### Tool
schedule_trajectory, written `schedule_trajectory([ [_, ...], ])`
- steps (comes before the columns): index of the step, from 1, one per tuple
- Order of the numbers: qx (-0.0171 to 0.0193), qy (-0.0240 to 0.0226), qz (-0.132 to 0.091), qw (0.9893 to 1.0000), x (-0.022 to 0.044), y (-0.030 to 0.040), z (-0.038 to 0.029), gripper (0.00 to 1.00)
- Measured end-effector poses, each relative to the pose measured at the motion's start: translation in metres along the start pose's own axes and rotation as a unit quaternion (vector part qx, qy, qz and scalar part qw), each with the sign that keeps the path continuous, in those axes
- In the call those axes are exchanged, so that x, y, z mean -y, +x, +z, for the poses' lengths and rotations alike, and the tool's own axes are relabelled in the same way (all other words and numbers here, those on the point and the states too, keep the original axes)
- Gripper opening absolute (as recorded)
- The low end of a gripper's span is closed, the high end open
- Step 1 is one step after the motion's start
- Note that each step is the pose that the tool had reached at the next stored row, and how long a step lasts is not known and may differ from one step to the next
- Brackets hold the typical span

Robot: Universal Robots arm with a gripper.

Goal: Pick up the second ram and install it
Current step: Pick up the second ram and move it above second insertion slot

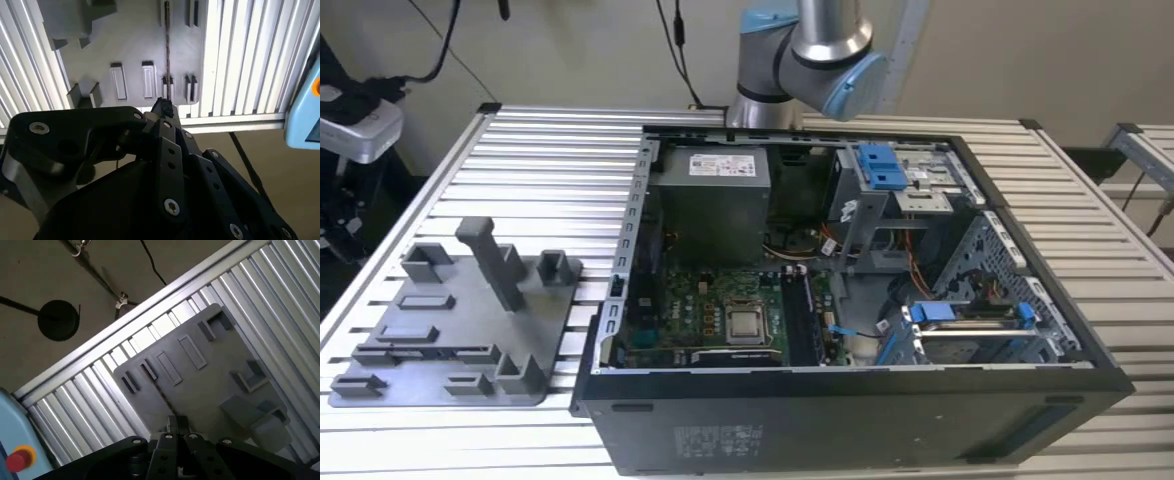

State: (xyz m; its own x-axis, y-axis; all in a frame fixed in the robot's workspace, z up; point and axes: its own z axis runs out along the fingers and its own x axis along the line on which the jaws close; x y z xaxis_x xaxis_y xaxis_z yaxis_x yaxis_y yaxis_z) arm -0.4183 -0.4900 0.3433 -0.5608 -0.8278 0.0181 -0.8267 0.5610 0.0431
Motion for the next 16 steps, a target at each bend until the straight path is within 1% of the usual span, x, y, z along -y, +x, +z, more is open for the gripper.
schedule_trajectory([
  [2,-0.0008,0.0003,-0.018,0.9998,0.0,0.0,0.0,0.11],
  [4,-0.0016,0.0007,-0.036,0.9994,0.0,0.0,0.0,0.11],
  [6,-0.0023,0.001,-0.054,0.9986,0.0,0.0,0.0001,0.11],
  [8,-0.0031,0.0013,-0.071,0.9974,0.0,0.0,0.0001,0.11],
  [11,-0.0042,0.0018,-0.097,0.9953,-0.0001,0.0,0.0001,0.11],
  [13,-0.0049,0.0021,-0.114,0.9934,-0.0001,0.0,0.0001,0.11],
  [16,-0.006,0.0026,-0.14,0.9902,0.0,0.0,0.0001,0.11],
])
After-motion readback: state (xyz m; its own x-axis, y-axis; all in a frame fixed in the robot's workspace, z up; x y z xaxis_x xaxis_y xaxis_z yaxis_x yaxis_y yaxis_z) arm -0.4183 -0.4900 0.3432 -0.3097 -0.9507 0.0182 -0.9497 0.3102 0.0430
